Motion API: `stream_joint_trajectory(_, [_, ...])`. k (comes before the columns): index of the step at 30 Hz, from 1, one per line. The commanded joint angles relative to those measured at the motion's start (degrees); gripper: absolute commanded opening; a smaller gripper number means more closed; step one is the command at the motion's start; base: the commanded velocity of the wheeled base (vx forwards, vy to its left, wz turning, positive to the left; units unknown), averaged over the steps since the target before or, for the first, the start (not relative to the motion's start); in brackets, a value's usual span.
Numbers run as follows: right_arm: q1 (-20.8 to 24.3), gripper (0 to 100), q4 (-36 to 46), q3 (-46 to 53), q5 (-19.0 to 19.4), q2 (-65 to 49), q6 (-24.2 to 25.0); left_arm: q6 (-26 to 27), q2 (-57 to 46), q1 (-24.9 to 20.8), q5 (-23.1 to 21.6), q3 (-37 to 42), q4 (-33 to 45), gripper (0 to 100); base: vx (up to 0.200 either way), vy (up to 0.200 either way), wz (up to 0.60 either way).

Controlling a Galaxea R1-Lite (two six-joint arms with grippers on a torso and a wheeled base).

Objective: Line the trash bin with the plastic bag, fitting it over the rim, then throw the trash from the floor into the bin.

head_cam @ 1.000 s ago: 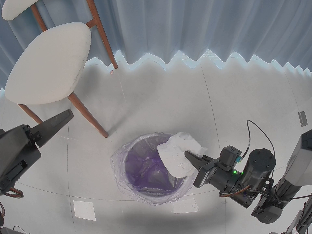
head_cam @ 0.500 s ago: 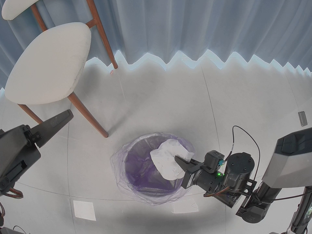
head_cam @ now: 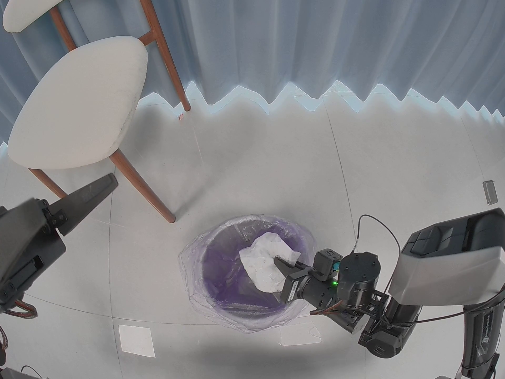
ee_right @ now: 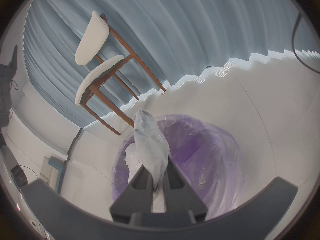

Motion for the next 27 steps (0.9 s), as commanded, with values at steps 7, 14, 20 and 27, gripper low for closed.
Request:
stream_joint_trajectory(7, [0.9,0,-1.0,-5.9,0.0,6.8,-0.2,0.0,0.4,0.1,0.0,-0.2,-0.1,100,0.0,0.0,0.0])
stream_joint_trajectory(14, [1.8,0,-1.0,-7.3,-0.1,8.4,-0.3,0.0,0.4,0.0,-0.1,0.1,0.0,100,0.0,0.0,0.0])
stream_joint_trajectory(20, [1.9,0,-1.0,-7.4,-0.1,8.5,-0.3,0.0,0.4,0.0,0.0,0.0,0.0,100,0.0,0.0,0.0])
stream_joint_trajectory(27, [2.1,100,-1.0,-8.8,-1.4,8.4,0.2,0.0,0.4,0.0,0.0,0.2,-0.1,100,0.0,0.0,0.0])
